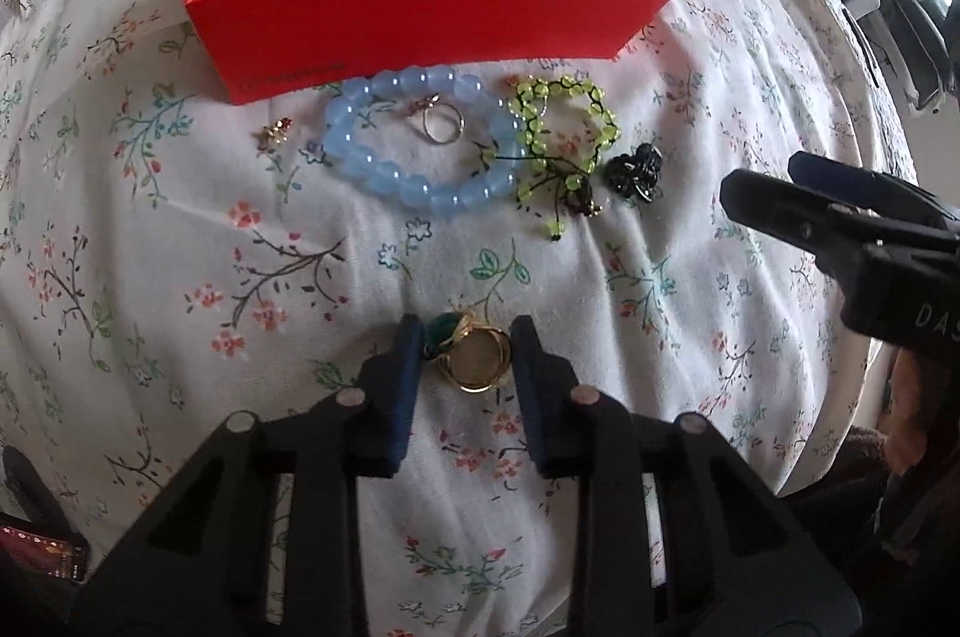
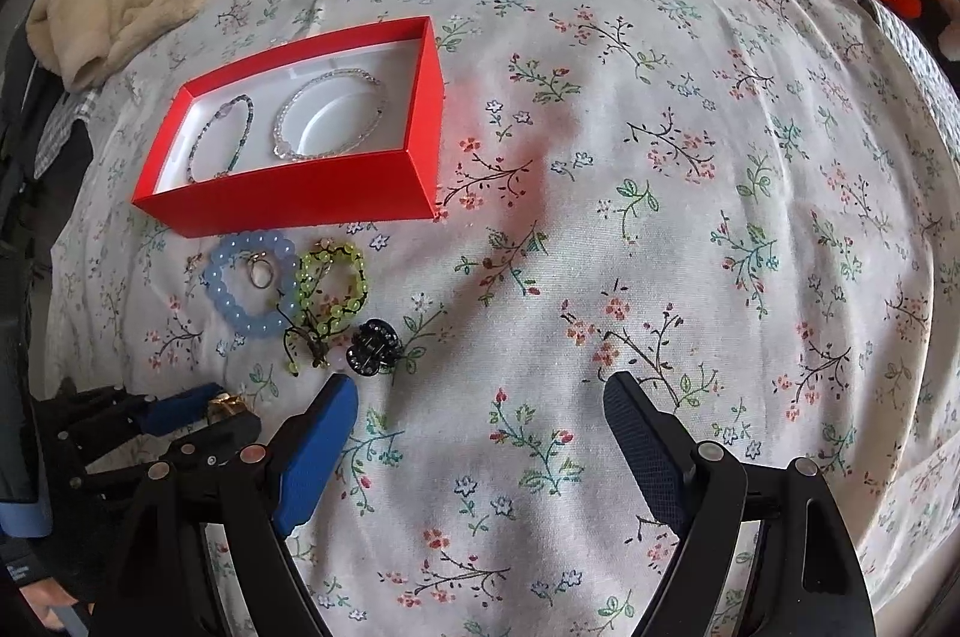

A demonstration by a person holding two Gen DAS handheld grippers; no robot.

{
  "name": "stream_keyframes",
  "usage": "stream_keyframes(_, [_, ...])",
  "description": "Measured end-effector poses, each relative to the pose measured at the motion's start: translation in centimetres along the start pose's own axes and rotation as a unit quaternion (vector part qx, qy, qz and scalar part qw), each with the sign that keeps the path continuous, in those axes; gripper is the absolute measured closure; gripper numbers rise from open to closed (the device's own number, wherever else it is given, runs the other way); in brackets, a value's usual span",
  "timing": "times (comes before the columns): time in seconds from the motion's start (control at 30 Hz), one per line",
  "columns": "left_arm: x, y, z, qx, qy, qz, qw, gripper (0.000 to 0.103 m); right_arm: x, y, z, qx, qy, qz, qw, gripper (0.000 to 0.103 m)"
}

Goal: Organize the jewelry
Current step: 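Grasp the gold rings with green stone using the left gripper, then grasp the black beaded charm with the right gripper while the left gripper holds the gold rings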

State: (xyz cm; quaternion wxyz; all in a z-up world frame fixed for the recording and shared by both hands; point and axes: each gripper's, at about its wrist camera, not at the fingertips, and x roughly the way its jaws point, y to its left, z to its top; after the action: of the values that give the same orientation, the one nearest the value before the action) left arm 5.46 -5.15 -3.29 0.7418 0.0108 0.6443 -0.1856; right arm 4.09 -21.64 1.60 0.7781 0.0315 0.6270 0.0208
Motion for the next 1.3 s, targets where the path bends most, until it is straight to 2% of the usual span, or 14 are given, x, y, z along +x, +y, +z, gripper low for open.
stream_keyframes(0.3, [-2.3,2.4,0.5,-0.025,-0.033,-0.01,0.9991,0.071,0.5,-0.6,0.3,0.023,0.008,0.011,1.0,0.018])
stream_keyframes(0.63, [-2.8,3.8,0.3,-0.038,-0.035,-0.016,0.9985,0.071,2.2,0.9,1.0,0.023,0.029,0.034,0.999,0.019])
stream_keyframes(0.77, [-2.7,3.7,0.4,-0.037,-0.033,-0.016,0.9986,0.071,3.0,1.9,1.6,0.017,0.036,0.037,0.999,0.037])
stream_keyframes(1.2, [-2.7,3.9,0.4,-0.039,-0.033,-0.016,0.9986,0.071,4.5,4.1,2.8,0.006,0.042,0.032,0.999,0.063])
stream_keyframes(1.3, [-2.7,4.0,0.3,-0.039,-0.033,-0.016,0.9986,0.071,5.0,4.6,2.8,0.002,0.047,0.037,0.998,0.076])
